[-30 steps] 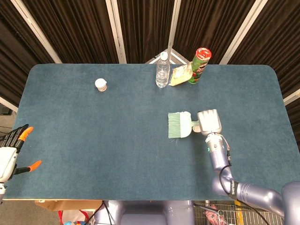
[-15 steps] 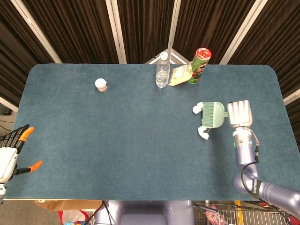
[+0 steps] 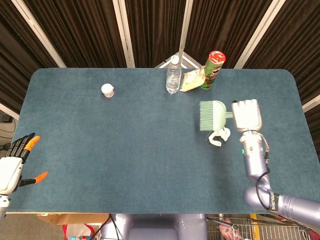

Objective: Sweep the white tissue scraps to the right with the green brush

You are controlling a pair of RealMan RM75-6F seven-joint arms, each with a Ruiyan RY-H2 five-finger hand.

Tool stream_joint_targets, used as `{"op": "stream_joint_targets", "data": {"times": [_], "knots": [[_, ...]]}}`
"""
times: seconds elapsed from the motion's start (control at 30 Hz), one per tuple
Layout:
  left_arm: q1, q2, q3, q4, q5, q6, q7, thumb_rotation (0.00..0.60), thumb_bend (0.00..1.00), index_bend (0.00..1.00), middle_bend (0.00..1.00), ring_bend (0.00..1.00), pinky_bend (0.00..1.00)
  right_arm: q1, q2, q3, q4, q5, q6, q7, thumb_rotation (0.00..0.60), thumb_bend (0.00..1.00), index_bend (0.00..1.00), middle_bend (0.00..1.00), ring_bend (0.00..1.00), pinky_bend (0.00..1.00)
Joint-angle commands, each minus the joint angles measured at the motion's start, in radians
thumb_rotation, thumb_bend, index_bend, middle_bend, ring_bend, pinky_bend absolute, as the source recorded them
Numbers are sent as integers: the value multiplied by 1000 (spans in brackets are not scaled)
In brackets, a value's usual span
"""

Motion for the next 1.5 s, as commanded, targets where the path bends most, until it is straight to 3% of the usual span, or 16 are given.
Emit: {"op": "stream_joint_targets", "data": {"times": [0.03, 0.23, 0.47, 0.8, 1.0, 1.3, 1.5], "knots": [[-1, 1, 0, 3, -2, -2, -7, 600, 0, 0, 0, 0, 17, 35, -37, 9, -25, 15, 8, -29, 600, 610, 751, 1000, 1000, 884], [1, 6, 1, 9, -1, 2, -26, 600, 0, 0, 0, 0, 16, 70, -120, 0, 0, 68, -4, -44, 600, 609, 751, 1000, 1000, 884], [2, 9, 0, 16, -11, -1, -37, 600, 0, 0, 0, 0, 17, 74, -169, -48, 62, 137, -22, -63, 600, 610, 751, 1000, 1000, 884], [5, 10, 0, 12, -11, 2, -32, 600, 0, 0, 0, 0, 17, 41, -131, -148, 133, 173, -7, -127, 600, 611, 754, 1000, 1000, 884], [3, 7, 1, 7, -7, 1, -22, 600, 0, 0, 0, 0, 17, 19, -64, -173, 141, 178, 24, -148, 600, 611, 754, 1000, 1000, 884], [-2, 5, 1, 3, -1, -1, -16, 600, 0, 0, 0, 0, 16, 2, 18, -180, 130, 190, 60, -173, 600, 611, 754, 1000, 1000, 884], [-6, 3, 1, 2, 0, -6, -13, 600, 0, 0, 0, 0, 17, 9, 53, -120, 58, 188, 64, -113, 600, 611, 754, 1000, 1000, 884]]}}
